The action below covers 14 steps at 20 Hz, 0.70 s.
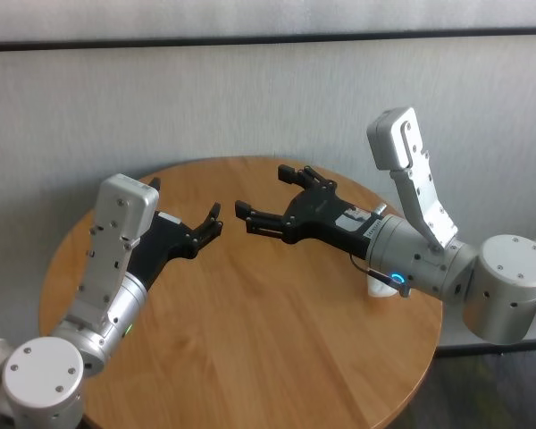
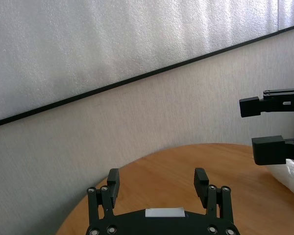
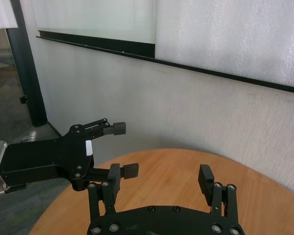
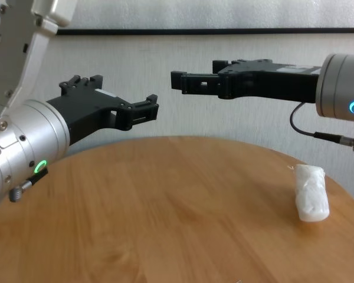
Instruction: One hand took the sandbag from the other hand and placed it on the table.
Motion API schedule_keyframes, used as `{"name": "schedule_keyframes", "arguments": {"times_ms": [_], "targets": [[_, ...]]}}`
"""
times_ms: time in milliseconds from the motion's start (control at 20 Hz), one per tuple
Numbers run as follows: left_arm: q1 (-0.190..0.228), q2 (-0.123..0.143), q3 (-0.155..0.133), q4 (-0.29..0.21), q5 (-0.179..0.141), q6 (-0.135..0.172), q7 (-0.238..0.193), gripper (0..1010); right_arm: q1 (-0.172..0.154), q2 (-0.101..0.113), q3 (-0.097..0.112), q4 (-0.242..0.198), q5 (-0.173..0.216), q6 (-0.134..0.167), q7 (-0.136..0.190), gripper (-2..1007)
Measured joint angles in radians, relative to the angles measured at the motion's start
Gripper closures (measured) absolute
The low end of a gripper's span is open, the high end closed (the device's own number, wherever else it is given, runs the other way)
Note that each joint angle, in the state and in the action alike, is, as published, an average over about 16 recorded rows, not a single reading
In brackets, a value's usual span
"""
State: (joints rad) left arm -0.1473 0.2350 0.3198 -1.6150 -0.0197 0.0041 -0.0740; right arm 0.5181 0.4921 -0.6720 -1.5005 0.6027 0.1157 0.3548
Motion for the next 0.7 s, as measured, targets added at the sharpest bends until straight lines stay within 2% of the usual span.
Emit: {"name": "schedule_keyframes", "arguments": {"times_ms": [700], "targets": [[0.0,0.0,0.0,0.0,0.0,0.0,0.0,8,0.0,0.001,-0.001,0.0,0.001,0.0,0.0,4]]}}
